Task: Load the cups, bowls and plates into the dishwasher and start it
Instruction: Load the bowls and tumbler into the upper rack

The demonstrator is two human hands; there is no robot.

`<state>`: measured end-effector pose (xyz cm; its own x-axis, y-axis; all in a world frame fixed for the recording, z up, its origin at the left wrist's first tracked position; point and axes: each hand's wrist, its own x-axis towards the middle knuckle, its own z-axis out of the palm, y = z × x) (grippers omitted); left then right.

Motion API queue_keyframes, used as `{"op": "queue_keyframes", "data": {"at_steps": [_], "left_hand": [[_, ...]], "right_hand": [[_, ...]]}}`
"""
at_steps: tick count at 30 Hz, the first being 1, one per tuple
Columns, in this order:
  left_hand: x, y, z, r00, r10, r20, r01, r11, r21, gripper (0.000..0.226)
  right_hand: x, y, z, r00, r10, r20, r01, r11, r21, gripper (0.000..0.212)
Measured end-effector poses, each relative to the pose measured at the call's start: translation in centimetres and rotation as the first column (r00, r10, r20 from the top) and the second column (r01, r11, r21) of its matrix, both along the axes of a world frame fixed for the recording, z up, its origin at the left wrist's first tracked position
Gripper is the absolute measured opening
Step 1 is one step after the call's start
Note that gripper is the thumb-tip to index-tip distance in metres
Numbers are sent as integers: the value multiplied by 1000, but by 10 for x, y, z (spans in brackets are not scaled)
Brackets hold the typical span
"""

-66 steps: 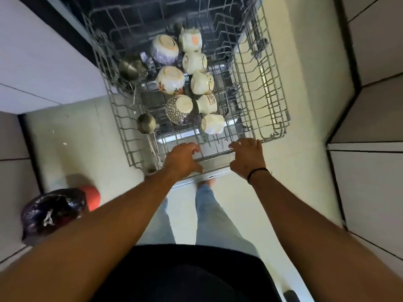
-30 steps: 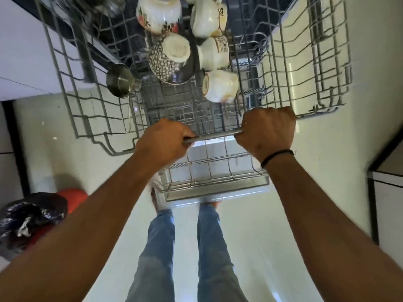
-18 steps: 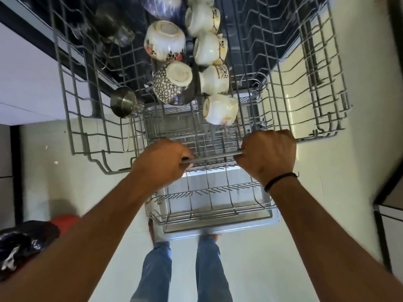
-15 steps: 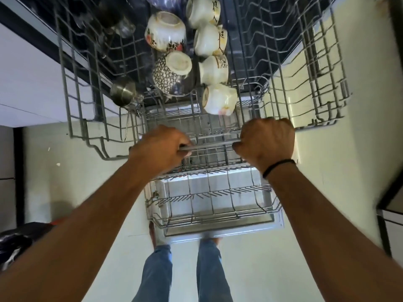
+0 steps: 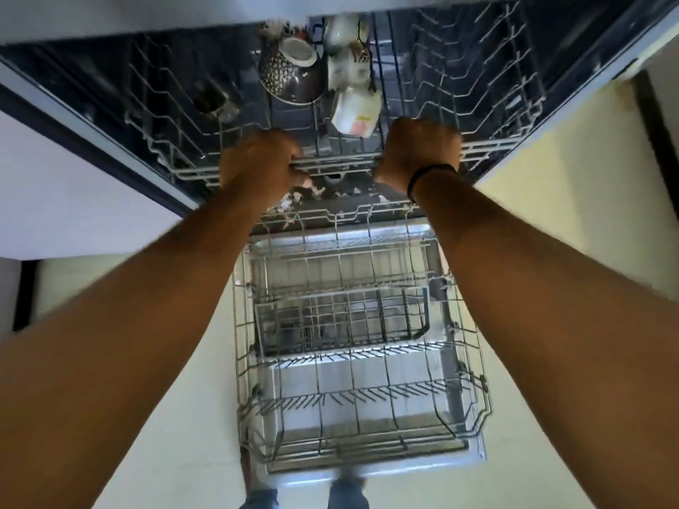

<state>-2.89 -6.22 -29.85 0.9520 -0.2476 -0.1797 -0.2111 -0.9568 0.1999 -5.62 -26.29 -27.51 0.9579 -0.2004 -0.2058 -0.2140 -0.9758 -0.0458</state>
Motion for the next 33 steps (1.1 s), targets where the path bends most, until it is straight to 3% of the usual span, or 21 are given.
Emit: {"op": "queue_keyframes", "data": {"at_steps": [4,13,33], "left_hand": [[23,5,5,996,-42,-72,43,999,0,33],[18,8,4,998,-68,1,68,996,-55,29],[26,-1,2,999,-32,40,37,992,-120,32]], "right_hand": [[18,7,-3,1000,-2,7,2,1000,-3,35],[18,6,-10,1000,13,24,-12,1000,-28,30],[30,-8,11,993,102,-56,-106,991,-78,57]]}}
